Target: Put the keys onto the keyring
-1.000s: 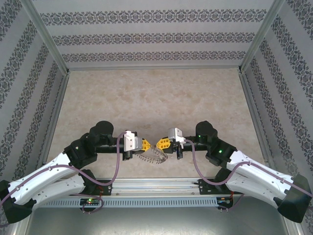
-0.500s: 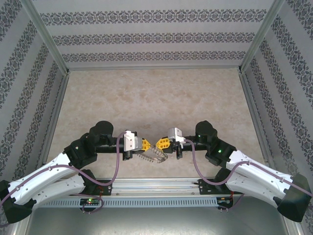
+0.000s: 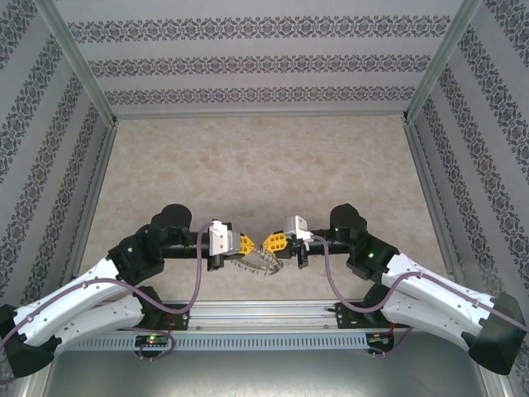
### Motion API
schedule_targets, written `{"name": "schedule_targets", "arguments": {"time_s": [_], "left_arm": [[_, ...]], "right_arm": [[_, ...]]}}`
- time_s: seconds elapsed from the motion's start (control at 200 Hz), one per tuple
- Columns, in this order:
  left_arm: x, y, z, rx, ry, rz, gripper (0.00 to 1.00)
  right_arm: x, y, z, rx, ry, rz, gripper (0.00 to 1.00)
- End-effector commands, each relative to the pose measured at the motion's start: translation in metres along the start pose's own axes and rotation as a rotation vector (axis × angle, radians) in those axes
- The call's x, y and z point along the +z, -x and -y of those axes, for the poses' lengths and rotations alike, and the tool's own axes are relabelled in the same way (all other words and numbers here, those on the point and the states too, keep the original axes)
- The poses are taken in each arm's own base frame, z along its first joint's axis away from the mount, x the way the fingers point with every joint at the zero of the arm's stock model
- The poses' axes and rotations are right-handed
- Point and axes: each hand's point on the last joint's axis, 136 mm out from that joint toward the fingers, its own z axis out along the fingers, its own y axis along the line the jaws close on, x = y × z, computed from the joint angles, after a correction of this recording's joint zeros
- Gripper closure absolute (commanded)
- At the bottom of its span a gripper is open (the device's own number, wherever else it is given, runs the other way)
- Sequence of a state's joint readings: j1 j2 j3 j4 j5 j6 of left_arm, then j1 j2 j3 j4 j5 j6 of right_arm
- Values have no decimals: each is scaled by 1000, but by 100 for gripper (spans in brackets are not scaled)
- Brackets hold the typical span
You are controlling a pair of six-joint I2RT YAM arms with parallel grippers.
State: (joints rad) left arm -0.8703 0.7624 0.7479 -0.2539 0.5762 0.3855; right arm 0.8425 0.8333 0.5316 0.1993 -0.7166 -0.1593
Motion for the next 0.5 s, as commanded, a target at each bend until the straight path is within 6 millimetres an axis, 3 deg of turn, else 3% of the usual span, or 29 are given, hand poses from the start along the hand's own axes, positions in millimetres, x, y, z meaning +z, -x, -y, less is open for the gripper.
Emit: {"name": "schedule_targets", "arguments": {"time_s": [0.0, 0.495], "left_arm": [[-3, 16, 1, 33, -7, 60, 100], [0, 12, 1, 27, -8, 47, 100]], "right_arm": [[1, 14, -11, -41, 51, 54, 100], [0, 20, -19, -68, 85, 72, 100]]}}
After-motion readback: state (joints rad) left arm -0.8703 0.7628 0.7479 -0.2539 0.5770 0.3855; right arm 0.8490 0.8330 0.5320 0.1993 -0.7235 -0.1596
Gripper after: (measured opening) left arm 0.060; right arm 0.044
